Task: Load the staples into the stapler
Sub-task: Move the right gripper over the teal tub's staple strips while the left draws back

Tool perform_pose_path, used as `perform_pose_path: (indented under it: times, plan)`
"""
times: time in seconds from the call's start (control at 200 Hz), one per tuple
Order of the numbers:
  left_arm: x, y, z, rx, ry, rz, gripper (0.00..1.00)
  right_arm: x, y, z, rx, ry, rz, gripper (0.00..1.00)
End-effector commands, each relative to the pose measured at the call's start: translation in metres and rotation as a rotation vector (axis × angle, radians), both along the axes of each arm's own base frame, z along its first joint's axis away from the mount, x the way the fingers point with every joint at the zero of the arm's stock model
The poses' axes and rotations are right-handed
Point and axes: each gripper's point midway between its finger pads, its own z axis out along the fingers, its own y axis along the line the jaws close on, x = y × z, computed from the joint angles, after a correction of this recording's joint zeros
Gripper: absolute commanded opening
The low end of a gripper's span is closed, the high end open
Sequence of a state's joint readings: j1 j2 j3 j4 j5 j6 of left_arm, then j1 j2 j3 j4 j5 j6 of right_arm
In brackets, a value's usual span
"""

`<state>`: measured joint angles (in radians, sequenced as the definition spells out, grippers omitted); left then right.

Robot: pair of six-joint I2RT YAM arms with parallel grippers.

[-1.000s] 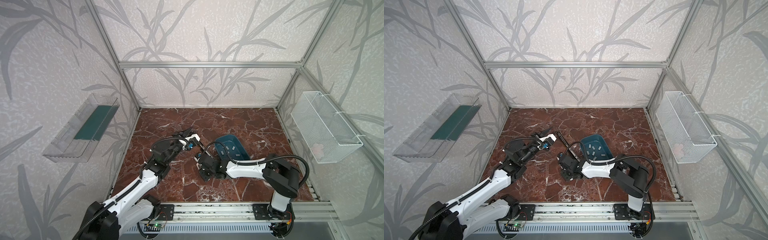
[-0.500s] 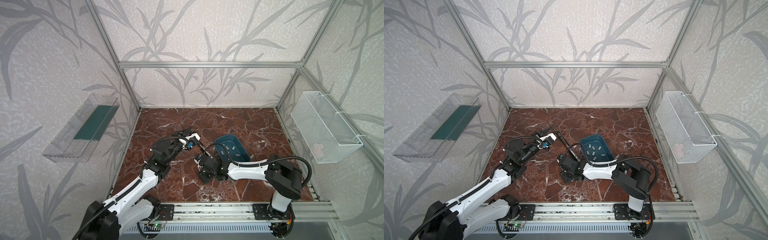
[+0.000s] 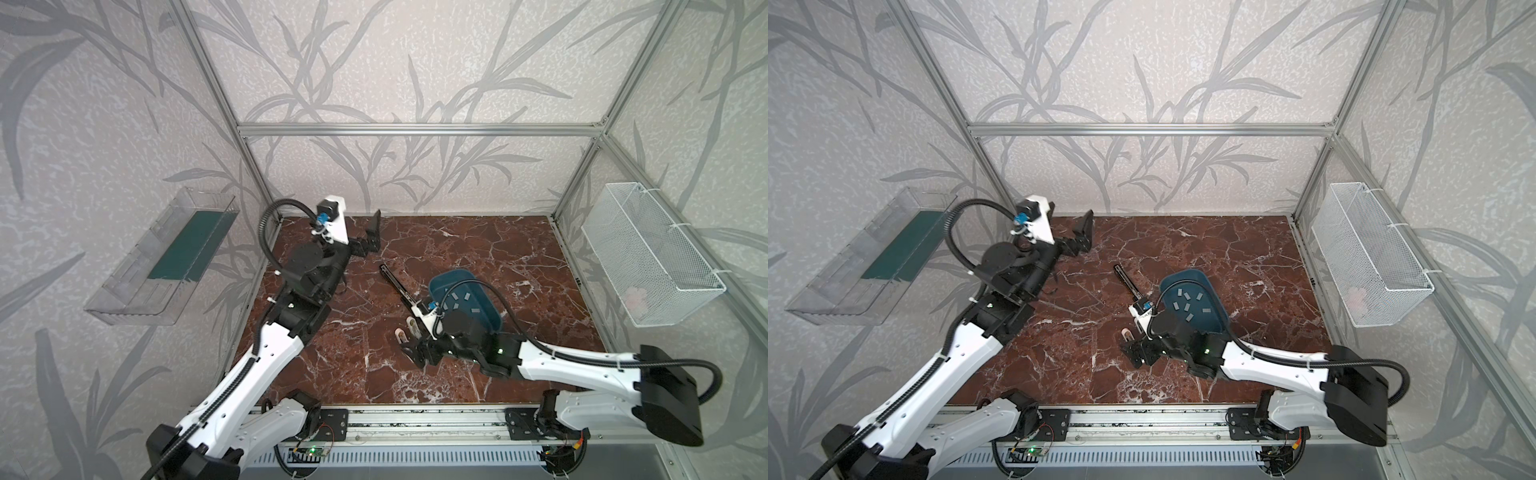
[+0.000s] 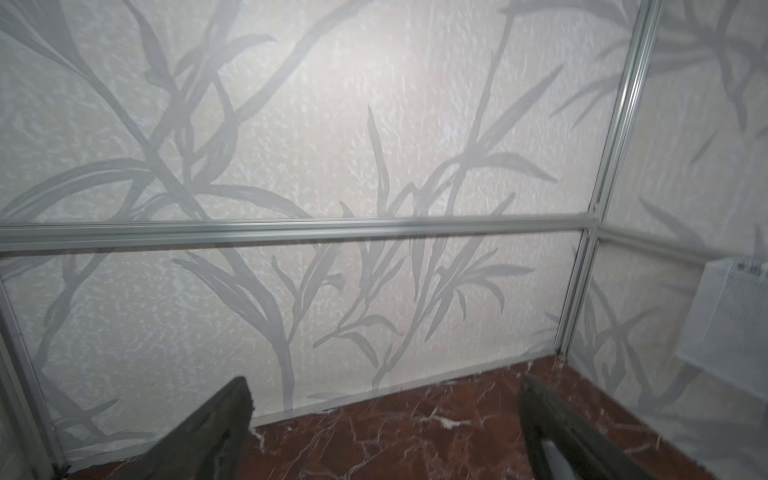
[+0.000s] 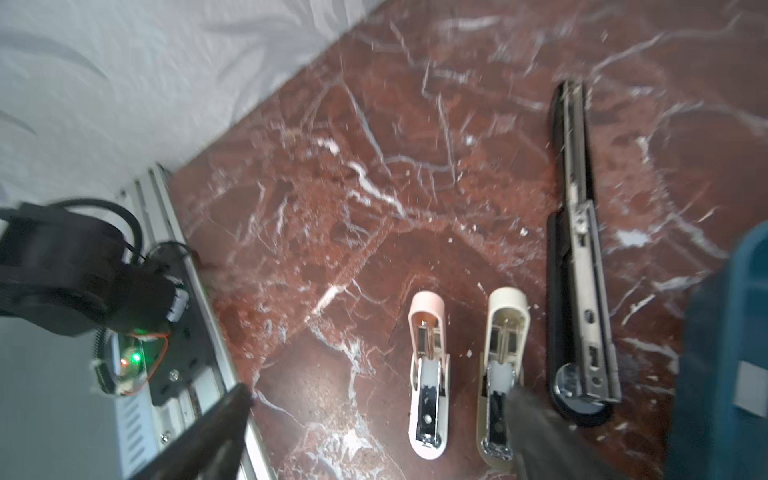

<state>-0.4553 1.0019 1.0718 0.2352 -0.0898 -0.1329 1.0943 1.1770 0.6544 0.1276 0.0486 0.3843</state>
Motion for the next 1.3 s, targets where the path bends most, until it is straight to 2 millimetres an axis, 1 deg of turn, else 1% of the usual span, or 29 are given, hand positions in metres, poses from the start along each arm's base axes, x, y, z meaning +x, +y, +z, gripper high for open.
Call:
perform_pose_path:
  times: [0.0,0.03,0.055,0.06,0.08,0.115,0.145,0.18,0.215,0.255,0.3,0.375,0.465,0.48,0.515,0.6,0.615,0.675,0.735,0.745,0.82,0.84,0.87,0.94,1.005,1.07,1.13,1.209,1.294]
  plan:
    - [-0.010,-0.005,-0.048,-0.237,0.272,-0.096,0.99,0.017,-0.034,0.051,0.188,-0.073,-0.164,0.99]
    - [-0.015,-0.004,-0.058,-0.247,0.266,-0.110,0.99,0.017,-0.042,0.060,0.225,-0.075,-0.167,0.99]
    - [-0.019,-0.001,-0.070,-0.256,0.268,-0.106,0.99,0.014,-0.047,0.068,0.252,-0.090,-0.157,0.99]
    - [-0.020,0.000,-0.073,-0.259,0.267,-0.102,0.99,0.013,-0.048,0.069,0.256,-0.092,-0.154,0.99]
    - [-0.022,0.006,-0.082,-0.270,0.265,-0.081,0.99,0.020,-0.058,0.074,0.267,-0.109,-0.179,0.99]
    - [-0.027,0.018,-0.101,-0.278,0.270,-0.027,0.99,0.021,-0.066,0.079,0.275,-0.126,-0.176,0.99]
    - [-0.032,0.028,-0.113,-0.270,0.279,0.009,0.99,0.022,-0.073,0.083,0.274,-0.146,-0.182,0.99]
    - [-0.039,0.036,-0.127,-0.236,0.299,0.040,0.99,0.025,-0.082,0.086,0.245,-0.174,-0.195,0.99]
    - [-0.045,0.043,-0.141,-0.196,0.326,0.071,0.99,0.025,-0.087,0.088,0.178,-0.220,-0.166,0.99]
    - [-0.050,0.051,-0.158,-0.165,0.363,0.109,0.99,0.032,-0.095,0.086,0.115,-0.242,-0.181,0.99]
    - [-0.055,0.056,-0.177,-0.121,0.411,0.137,0.99,0.043,-0.108,0.077,0.051,-0.219,-0.257,0.99]
    - [-0.061,0.068,-0.205,-0.063,0.473,0.199,0.97,0.068,-0.135,0.052,-0.056,-0.148,-0.429,0.99]
    - [-0.065,0.082,-0.241,-0.038,0.529,0.278,0.97,0.088,-0.153,0.031,-0.206,-0.085,-0.538,1.00]
    - [-0.065,0.083,-0.247,-0.038,0.537,0.284,0.97,0.090,-0.155,0.028,-0.232,-0.077,-0.552,0.96]
    - [-0.065,0.085,-0.262,-0.032,0.558,0.300,0.97,0.095,-0.156,0.022,-0.271,-0.059,-0.570,0.89]
    - [-0.065,0.094,-0.298,-0.044,0.602,0.361,0.96,0.102,-0.144,0.006,-0.312,-0.001,-0.537,0.84]
    - [-0.065,0.095,-0.303,-0.049,0.606,0.369,0.96,0.102,-0.143,0.005,-0.313,0.006,-0.533,0.83]
    - [-0.062,0.094,-0.321,-0.044,0.601,0.374,0.96,0.105,-0.135,-0.004,-0.313,0.049,-0.511,0.75]
    - [-0.060,0.096,-0.338,-0.030,0.594,0.388,0.96,0.108,-0.134,-0.011,-0.318,0.075,-0.510,0.68]
    - [-0.060,0.097,-0.340,-0.029,0.598,0.396,0.96,0.109,-0.134,-0.012,-0.318,0.081,-0.512,0.66]
    - [-0.060,0.100,-0.348,-0.040,0.625,0.424,0.93,0.113,-0.137,-0.021,-0.333,0.115,-0.530,0.55]
    - [-0.059,0.099,-0.349,-0.026,0.630,0.420,0.93,0.115,-0.138,-0.025,-0.341,0.132,-0.538,0.49]
    - [-0.057,0.099,-0.349,-0.013,0.632,0.426,0.93,0.117,-0.139,-0.031,-0.351,0.155,-0.542,0.44]
    - [-0.054,0.100,-0.353,-0.003,0.635,0.438,0.93,0.123,-0.140,-0.046,-0.369,0.222,-0.551,0.37]
    - [-0.051,0.096,-0.354,0.008,0.648,0.428,0.89,0.128,-0.140,-0.058,-0.395,0.266,-0.556,0.35]
    - [-0.049,0.094,-0.357,0.016,0.661,0.422,0.87,0.134,-0.145,-0.069,-0.442,0.292,-0.581,0.35]
    - [-0.048,0.094,-0.358,0.020,0.667,0.424,0.86,0.138,-0.151,-0.079,-0.484,0.317,-0.605,0.33]
    - [-0.046,0.093,-0.359,0.021,0.668,0.423,0.86,0.141,-0.158,-0.093,-0.534,0.359,-0.628,0.29]
    - [-0.043,0.089,-0.361,0.035,0.680,0.407,0.86,0.144,-0.163,-0.101,-0.582,0.384,-0.642,0.28]
